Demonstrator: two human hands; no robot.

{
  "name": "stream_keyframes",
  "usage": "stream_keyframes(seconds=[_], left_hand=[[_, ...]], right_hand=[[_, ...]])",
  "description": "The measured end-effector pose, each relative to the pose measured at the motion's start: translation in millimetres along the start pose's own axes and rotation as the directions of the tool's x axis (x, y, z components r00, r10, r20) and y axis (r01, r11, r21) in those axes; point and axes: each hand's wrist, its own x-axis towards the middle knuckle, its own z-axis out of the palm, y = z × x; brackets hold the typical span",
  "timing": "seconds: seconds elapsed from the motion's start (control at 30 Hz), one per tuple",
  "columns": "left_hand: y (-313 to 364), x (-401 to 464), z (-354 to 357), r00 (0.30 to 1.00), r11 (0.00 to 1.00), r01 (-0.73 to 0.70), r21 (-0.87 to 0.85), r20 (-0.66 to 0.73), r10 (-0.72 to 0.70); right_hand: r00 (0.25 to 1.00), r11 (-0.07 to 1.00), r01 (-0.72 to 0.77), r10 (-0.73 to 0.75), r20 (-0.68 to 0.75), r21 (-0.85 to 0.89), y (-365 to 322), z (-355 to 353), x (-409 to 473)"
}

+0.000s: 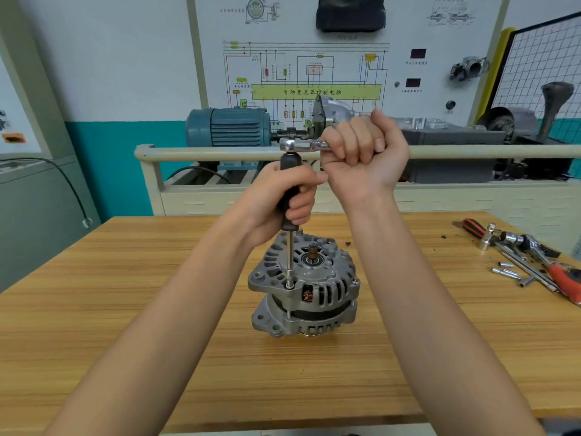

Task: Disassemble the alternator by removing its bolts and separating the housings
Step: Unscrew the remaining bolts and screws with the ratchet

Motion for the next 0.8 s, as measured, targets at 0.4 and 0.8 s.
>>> stream_keyframes(seconds=[0.4,0.8], left_hand=[[-8.5,2.3,22.5,0.842,0.982,-0.062,0.177,-0.519,0.147],[2.9,-3.9,2.7,0.998,0.995,-0.033,0.094,-0.052,0.038]], right_hand=[[0.805,0.609,0.59,-0.398,0.44,-0.53,36.1,11.4,-34.1],[0.997,0.994,0.038,-0.031,0.069,-0.098,-0.1,5.6,-9.7]])
